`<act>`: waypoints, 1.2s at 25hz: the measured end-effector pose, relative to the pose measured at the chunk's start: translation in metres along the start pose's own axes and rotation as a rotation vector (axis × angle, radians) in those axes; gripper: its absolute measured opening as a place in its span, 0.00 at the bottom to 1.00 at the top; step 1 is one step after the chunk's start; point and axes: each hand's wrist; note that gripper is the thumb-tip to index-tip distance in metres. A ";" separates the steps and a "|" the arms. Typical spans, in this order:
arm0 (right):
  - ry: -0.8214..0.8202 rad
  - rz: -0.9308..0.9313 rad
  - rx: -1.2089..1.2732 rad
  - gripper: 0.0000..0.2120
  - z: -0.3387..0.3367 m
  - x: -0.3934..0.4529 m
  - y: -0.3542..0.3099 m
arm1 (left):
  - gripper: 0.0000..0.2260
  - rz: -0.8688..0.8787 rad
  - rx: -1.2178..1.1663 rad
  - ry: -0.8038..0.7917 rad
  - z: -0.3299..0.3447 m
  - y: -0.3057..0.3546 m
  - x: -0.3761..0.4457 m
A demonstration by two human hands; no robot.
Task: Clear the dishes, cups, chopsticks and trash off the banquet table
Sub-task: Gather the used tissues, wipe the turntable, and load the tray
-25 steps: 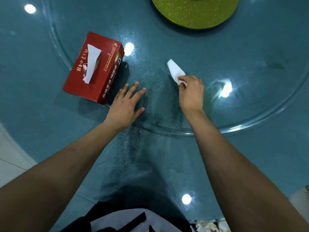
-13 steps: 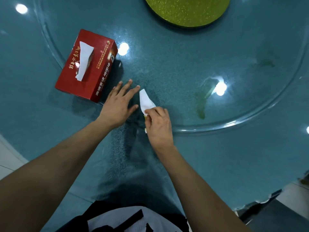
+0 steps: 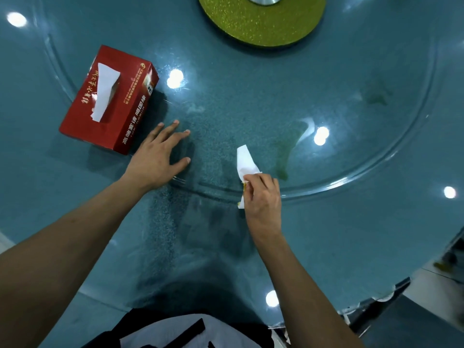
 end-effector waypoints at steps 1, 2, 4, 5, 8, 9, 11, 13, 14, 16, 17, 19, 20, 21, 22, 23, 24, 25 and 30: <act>0.008 0.008 -0.004 0.09 -0.004 -0.001 0.006 | 0.30 -0.010 0.003 0.016 -0.001 0.000 0.000; 0.009 0.012 -0.009 0.09 -0.008 -0.002 0.010 | 0.30 -0.024 0.011 0.029 -0.001 0.000 0.001; -0.005 -0.002 -0.019 0.09 -0.011 -0.003 0.015 | 0.30 -0.063 0.044 0.059 -0.001 0.005 0.002; -0.019 -0.023 -0.023 0.09 -0.011 -0.004 0.016 | 0.30 -0.087 0.074 0.084 0.001 0.009 0.003; -0.055 -0.113 -0.035 0.13 -0.008 -0.003 0.015 | 0.31 -0.164 0.169 0.148 0.010 0.028 0.004; -0.068 -0.141 -0.039 0.15 -0.007 -0.003 0.016 | 0.32 -0.183 0.181 0.143 0.015 0.034 0.003; -0.085 -0.185 -0.038 0.17 -0.004 0.001 0.017 | 0.36 -0.199 0.184 0.123 0.023 0.036 0.000; -0.073 -0.207 -0.031 0.17 -0.003 0.015 0.020 | 0.34 -0.178 0.154 0.134 0.021 0.030 -0.002; -0.061 -0.209 -0.025 0.16 -0.003 0.027 0.022 | 0.31 -0.159 0.141 0.149 0.018 0.025 -0.002; -0.064 -0.197 -0.027 0.16 -0.007 0.057 0.025 | 0.28 -0.131 0.148 0.164 0.012 0.018 -0.003; -0.074 -0.184 -0.043 0.16 -0.009 0.074 0.027 | 0.28 -0.124 0.151 0.162 0.011 0.017 -0.003; -0.087 -0.139 -0.096 0.15 -0.013 0.110 0.033 | 0.28 -0.121 0.149 0.161 0.009 0.017 -0.002; -0.083 -0.106 -0.124 0.15 -0.014 0.127 0.037 | 0.28 -0.123 0.148 0.164 0.009 0.017 -0.003; -0.074 -0.075 -0.146 0.14 -0.015 0.141 0.040 | 0.28 -0.123 0.149 0.166 0.009 0.017 -0.003; -0.064 -0.050 -0.160 0.14 -0.017 0.153 0.044 | 0.28 -0.121 0.153 0.168 0.009 0.017 -0.003; -0.057 -0.035 -0.167 0.14 -0.017 0.162 0.048 | 0.28 -0.120 0.156 0.169 0.009 0.017 -0.004; -0.049 -0.028 -0.168 0.15 -0.018 0.168 0.052 | 0.29 -0.118 0.160 0.171 0.010 0.016 -0.004; -0.036 -0.025 -0.159 0.15 -0.019 0.171 0.055 | 0.29 -0.116 0.165 0.170 0.010 0.016 -0.004; 0.036 0.058 -0.062 0.15 -0.023 0.176 0.065 | 0.29 -0.100 0.192 0.160 0.011 0.014 -0.004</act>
Point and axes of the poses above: each hand's wrist, its own x-axis towards the middle knuckle, its own z-axis out of the palm, y = z × x, and after that the axes turned 1 degree about x, right-handed
